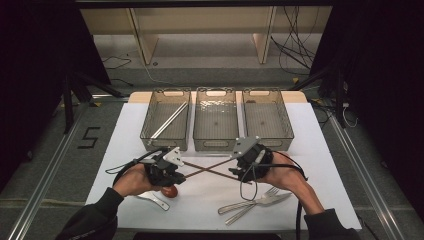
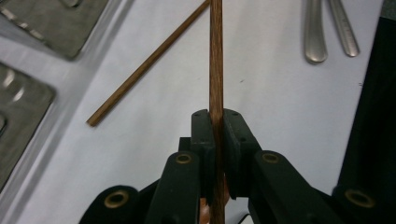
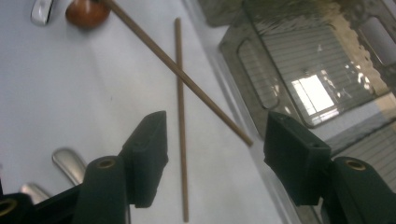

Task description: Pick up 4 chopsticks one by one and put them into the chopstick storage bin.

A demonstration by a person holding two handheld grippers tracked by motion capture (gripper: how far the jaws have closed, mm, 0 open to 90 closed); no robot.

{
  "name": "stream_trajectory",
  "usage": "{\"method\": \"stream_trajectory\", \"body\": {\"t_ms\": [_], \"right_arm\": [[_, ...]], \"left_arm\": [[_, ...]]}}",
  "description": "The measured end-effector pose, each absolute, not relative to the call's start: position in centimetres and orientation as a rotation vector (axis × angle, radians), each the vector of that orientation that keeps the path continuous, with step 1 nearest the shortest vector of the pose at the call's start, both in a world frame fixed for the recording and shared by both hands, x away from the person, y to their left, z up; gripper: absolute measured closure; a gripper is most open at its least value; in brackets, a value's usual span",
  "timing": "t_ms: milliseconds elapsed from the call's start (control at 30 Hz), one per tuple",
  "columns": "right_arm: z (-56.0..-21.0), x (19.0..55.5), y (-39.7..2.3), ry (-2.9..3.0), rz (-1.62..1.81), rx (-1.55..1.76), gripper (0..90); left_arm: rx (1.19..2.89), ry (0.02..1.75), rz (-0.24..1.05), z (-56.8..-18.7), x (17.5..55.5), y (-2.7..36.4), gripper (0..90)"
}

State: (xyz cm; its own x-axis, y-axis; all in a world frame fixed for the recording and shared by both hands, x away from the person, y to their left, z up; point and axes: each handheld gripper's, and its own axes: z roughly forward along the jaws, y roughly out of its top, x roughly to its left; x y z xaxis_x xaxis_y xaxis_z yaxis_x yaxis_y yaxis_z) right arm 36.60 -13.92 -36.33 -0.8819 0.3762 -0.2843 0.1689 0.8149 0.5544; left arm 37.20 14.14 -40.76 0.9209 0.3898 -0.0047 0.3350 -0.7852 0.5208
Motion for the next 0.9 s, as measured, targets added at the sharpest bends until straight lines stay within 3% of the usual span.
{"method": "stream_trajectory", "body": {"t_ms": [300, 900], "right_arm": [[-37.6, 36.7, -16.2, 2.525, 0.975, 0.747, 29.6], [-40.0, 33.4, -17.0, 2.440, 1.199, 0.899, 25.7]], "left_arm": [[2.482, 0.638, 0.190, -39.9, 38.0, 15.5, 83.4], [2.342, 0.817, 0.292, -37.4, 40.6, 17.8, 83.4]]}}
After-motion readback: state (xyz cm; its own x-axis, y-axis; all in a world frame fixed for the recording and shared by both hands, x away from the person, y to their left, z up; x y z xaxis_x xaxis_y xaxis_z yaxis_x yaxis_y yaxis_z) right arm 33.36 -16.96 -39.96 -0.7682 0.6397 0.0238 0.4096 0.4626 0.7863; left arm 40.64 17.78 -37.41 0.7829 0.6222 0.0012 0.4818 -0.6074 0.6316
